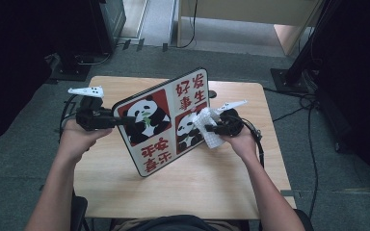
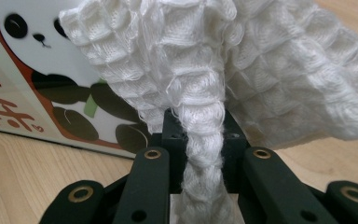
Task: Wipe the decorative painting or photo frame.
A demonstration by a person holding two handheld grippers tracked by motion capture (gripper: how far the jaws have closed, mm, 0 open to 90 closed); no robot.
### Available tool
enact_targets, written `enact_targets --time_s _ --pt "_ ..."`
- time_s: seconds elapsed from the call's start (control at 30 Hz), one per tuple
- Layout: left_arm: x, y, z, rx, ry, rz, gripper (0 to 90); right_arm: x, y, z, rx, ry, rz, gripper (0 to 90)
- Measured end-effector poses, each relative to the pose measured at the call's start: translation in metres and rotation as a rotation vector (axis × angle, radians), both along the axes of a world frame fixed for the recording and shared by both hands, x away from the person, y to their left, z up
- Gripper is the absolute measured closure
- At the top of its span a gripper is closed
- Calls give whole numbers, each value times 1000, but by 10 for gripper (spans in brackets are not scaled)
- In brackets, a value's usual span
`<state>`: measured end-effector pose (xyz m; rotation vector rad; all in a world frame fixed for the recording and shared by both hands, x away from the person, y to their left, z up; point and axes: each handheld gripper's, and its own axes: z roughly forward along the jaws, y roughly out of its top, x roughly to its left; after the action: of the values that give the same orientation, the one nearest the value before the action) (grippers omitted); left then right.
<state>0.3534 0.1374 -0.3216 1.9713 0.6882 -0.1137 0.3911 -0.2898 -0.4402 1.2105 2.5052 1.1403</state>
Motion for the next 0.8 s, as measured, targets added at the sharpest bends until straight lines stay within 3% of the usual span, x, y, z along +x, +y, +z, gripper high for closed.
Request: enact_targets --time_s 0.3,0.47,0.8 --pt "0 0 0 -3 2 -1 778 -3 -1 -15 -17 26 -15 783" --pt "0 0 0 -2 3 -2 778 -4 -3 -21 -26 14 -9 784" --pt "0 -1 1 5 0 3 779 -4 -4 -36 -17 65 -16 783"
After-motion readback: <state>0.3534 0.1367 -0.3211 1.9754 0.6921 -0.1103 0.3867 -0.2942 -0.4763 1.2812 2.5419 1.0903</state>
